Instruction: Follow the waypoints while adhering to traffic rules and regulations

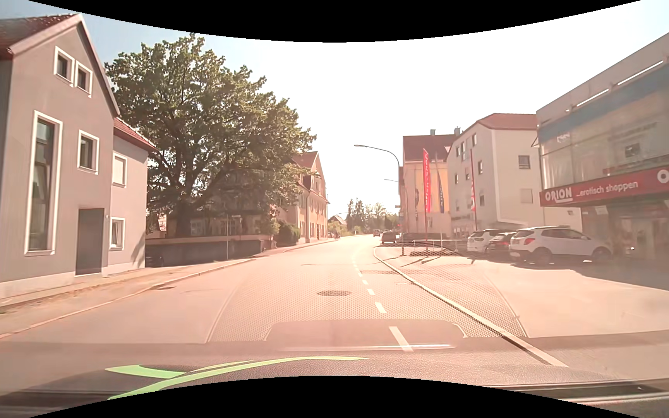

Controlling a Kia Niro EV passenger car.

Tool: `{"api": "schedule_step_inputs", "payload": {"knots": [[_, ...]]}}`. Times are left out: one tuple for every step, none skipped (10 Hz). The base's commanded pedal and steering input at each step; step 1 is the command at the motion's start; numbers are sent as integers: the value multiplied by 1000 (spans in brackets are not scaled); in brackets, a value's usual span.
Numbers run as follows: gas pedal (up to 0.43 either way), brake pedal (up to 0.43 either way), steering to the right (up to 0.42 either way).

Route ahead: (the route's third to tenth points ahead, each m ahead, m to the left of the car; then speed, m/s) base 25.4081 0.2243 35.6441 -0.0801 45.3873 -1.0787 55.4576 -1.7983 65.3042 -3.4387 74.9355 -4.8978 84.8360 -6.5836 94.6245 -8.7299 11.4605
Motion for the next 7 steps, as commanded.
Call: {"api": "schedule_step_inputs", "payload": {"knots": [[0,85,8],[0,67,8],[0,37,7],[0,12,8],[0,0,8],[0,0,9],[0,0,11]]}}
